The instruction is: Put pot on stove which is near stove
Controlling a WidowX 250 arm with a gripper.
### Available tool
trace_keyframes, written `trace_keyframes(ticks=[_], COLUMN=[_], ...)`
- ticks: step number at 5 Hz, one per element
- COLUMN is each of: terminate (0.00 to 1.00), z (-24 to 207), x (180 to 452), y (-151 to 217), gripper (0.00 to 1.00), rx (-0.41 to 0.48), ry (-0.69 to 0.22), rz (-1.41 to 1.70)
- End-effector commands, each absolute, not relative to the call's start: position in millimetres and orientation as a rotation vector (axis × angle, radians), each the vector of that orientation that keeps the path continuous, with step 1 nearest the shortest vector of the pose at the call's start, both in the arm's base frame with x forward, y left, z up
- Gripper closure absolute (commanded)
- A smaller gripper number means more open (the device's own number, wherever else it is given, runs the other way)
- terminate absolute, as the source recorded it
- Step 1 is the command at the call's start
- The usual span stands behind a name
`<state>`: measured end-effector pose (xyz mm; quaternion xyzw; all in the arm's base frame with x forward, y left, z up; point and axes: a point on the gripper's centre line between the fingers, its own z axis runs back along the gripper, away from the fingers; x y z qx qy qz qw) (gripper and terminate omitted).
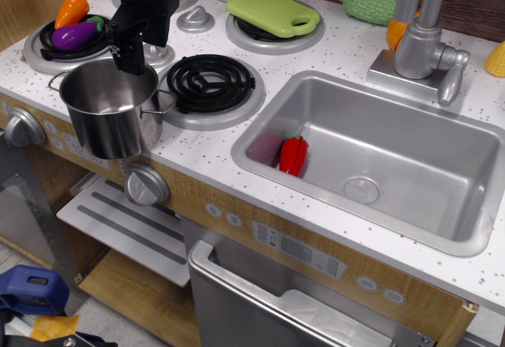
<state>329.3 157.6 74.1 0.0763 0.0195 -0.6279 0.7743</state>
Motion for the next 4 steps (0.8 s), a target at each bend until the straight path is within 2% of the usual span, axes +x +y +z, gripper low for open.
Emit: trace_keyframes(ticks=[1, 4], terminate=[0.0, 0.0], z=[74.1, 55.6], x=[329.3, 323.5], y=[157.6, 161.9], gripper=[0.0, 0.0], rx=[0.165, 0.151], ry=[0.042, -0.025], rz=[-1.36, -1.335])
